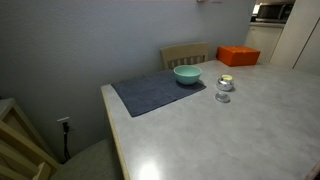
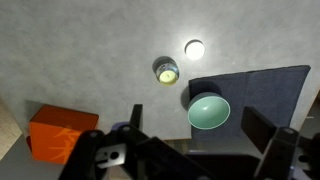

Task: Pick up the lid from the table and close the bottle

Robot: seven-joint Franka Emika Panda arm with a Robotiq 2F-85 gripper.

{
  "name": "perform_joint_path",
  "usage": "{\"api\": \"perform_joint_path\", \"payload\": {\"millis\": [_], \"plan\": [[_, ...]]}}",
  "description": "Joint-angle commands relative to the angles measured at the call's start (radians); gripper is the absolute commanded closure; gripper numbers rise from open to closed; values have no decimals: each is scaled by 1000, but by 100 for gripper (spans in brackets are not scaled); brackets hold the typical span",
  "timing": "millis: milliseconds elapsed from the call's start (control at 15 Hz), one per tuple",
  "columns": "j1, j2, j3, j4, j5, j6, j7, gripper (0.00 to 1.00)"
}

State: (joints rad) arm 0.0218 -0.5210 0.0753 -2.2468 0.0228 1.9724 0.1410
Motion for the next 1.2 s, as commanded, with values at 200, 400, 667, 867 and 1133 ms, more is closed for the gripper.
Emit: {"api": "perform_joint_path", "payload": {"millis": [200, 400, 667, 867, 1133], "plan": [[1, 1, -1, 3, -1, -3, 0, 0], [-9, -10, 21, -23, -58, 51, 6, 0], [0, 62, 35, -57, -107, 140, -1, 0], [19, 137, 43, -88, -93, 223, -15, 0], [43, 247, 52, -80, -95, 207, -34, 0]]}}
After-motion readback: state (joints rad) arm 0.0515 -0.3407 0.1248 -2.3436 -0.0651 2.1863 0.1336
